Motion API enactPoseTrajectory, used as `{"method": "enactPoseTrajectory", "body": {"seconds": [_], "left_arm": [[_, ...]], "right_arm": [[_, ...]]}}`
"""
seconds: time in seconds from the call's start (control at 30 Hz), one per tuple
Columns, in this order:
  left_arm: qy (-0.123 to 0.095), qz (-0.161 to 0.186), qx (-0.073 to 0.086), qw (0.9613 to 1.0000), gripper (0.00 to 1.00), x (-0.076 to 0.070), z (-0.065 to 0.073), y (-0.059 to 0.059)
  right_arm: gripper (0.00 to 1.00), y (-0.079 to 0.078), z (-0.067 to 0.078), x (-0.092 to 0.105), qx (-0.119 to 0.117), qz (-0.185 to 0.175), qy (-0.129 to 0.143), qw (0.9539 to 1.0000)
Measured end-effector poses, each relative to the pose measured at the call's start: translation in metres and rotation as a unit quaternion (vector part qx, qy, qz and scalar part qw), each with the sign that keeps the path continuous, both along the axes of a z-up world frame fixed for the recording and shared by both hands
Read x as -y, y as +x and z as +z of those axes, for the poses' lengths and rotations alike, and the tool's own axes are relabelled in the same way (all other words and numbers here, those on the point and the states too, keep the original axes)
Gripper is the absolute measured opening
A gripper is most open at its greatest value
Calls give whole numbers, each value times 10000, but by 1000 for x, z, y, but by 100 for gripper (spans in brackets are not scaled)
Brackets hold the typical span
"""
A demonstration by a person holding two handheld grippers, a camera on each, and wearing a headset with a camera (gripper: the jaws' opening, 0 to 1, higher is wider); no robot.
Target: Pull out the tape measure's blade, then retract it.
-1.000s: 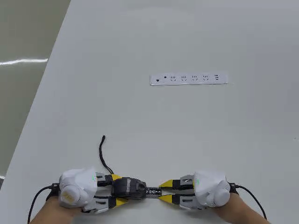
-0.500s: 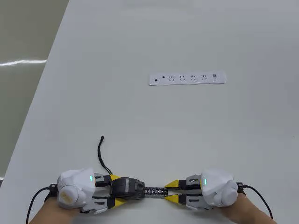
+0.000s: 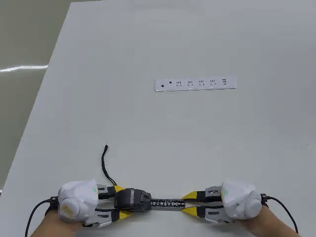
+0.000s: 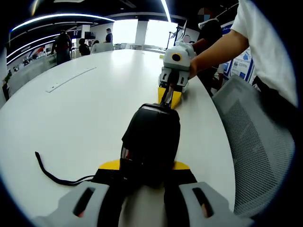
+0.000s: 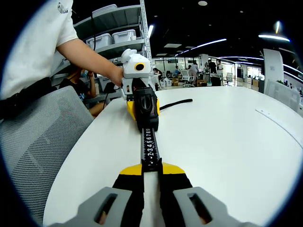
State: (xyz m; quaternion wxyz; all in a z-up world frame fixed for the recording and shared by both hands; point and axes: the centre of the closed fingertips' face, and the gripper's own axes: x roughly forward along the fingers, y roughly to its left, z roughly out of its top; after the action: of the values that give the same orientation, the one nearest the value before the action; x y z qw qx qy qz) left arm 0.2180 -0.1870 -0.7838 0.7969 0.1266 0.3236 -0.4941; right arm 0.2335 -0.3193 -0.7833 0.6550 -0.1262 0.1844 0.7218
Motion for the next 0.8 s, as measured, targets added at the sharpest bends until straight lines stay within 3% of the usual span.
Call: {"method": "enactPoseTrajectory", "body": {"seconds": [0.8], "left_arm": [[-10,59,-16,10000,29,0,-1,1]], "right_arm": [[8,6,3,24,-116,-153,34,9998]]}}
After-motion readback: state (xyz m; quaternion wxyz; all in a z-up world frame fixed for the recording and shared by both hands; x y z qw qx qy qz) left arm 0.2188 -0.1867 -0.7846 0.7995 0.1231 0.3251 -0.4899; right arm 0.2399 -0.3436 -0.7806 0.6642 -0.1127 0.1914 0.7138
